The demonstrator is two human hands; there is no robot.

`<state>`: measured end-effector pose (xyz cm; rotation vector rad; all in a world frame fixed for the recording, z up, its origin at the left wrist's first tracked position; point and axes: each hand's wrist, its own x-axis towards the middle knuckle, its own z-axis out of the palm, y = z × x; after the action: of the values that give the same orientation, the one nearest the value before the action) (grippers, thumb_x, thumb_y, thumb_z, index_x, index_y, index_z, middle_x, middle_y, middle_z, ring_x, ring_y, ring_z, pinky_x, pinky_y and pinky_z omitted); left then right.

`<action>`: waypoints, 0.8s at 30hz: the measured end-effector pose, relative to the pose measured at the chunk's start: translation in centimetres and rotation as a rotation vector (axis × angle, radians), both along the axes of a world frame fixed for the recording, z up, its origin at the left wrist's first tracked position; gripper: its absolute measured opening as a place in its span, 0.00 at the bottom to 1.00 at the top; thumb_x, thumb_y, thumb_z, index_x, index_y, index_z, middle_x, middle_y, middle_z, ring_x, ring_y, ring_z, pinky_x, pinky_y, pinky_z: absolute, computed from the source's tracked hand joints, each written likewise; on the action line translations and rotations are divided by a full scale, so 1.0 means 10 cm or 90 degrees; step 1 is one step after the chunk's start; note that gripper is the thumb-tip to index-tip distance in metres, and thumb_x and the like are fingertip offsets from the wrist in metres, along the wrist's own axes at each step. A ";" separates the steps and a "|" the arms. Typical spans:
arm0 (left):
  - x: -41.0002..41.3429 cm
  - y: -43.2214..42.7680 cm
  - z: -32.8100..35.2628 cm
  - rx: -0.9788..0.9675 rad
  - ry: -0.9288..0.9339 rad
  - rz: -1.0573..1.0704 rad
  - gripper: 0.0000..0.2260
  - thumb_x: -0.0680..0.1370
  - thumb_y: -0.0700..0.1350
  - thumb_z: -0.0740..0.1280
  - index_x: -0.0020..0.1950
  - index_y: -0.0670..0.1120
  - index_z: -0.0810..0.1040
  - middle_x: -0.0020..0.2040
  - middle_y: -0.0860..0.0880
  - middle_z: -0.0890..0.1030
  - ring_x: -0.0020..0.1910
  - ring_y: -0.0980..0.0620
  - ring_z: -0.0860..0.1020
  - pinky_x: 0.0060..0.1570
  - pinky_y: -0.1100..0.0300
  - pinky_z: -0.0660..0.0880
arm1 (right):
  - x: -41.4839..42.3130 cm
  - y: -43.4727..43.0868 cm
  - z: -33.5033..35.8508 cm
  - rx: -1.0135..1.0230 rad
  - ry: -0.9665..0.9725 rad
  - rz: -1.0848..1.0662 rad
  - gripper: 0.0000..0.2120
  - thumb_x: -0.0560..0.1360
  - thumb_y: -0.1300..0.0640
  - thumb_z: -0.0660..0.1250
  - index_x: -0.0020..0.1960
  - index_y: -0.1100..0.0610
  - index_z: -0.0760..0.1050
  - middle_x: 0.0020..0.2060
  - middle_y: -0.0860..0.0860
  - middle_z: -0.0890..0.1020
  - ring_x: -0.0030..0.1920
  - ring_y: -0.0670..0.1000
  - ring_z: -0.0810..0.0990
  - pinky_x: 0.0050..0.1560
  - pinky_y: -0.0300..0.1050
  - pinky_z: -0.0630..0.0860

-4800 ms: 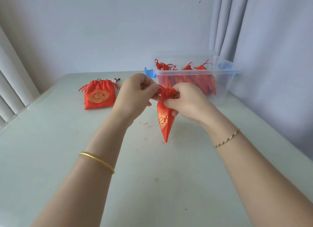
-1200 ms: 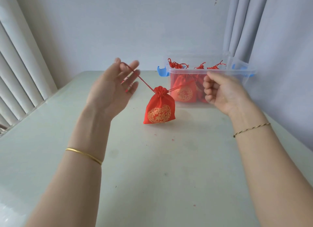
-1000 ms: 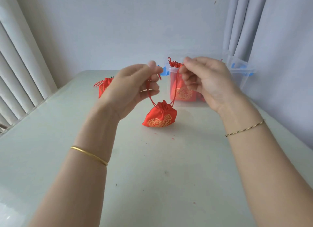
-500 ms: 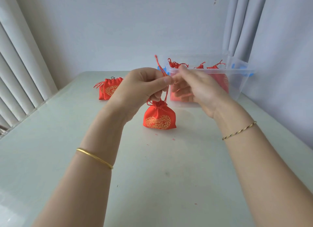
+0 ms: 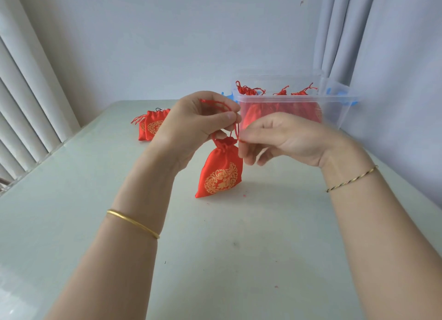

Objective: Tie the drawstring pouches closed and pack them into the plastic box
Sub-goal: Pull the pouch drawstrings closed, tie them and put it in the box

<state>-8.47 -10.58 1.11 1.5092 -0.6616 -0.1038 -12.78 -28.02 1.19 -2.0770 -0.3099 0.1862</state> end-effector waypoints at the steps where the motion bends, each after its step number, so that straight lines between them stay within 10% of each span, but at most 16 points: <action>1: 0.00 0.01 0.00 0.013 -0.015 -0.008 0.07 0.74 0.31 0.66 0.45 0.43 0.77 0.36 0.49 0.81 0.33 0.55 0.77 0.35 0.65 0.74 | 0.01 -0.02 0.00 0.019 0.003 -0.034 0.17 0.77 0.49 0.60 0.36 0.56 0.79 0.35 0.53 0.81 0.38 0.49 0.79 0.42 0.43 0.74; 12: 0.00 -0.07 -0.09 0.177 -0.403 0.174 0.15 0.72 0.36 0.65 0.53 0.53 0.77 0.42 0.54 0.79 0.46 0.49 0.78 0.50 0.49 0.75 | 0.21 0.16 -0.18 0.329 0.029 -0.045 0.10 0.79 0.57 0.57 0.46 0.57 0.76 0.36 0.50 0.82 0.38 0.50 0.80 0.46 0.47 0.74; 24: 0.06 -0.06 -0.13 0.136 -0.335 0.236 0.08 0.73 0.39 0.69 0.45 0.52 0.81 0.41 0.58 0.81 0.43 0.58 0.79 0.44 0.61 0.75 | 0.27 0.13 -0.19 0.387 -0.018 -0.143 0.09 0.80 0.55 0.57 0.46 0.57 0.71 0.36 0.50 0.81 0.39 0.49 0.79 0.41 0.43 0.74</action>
<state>-7.84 -11.18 -0.21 1.8615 -0.7870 0.5376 -10.12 -26.73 -0.70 -1.4954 -0.1240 -0.0703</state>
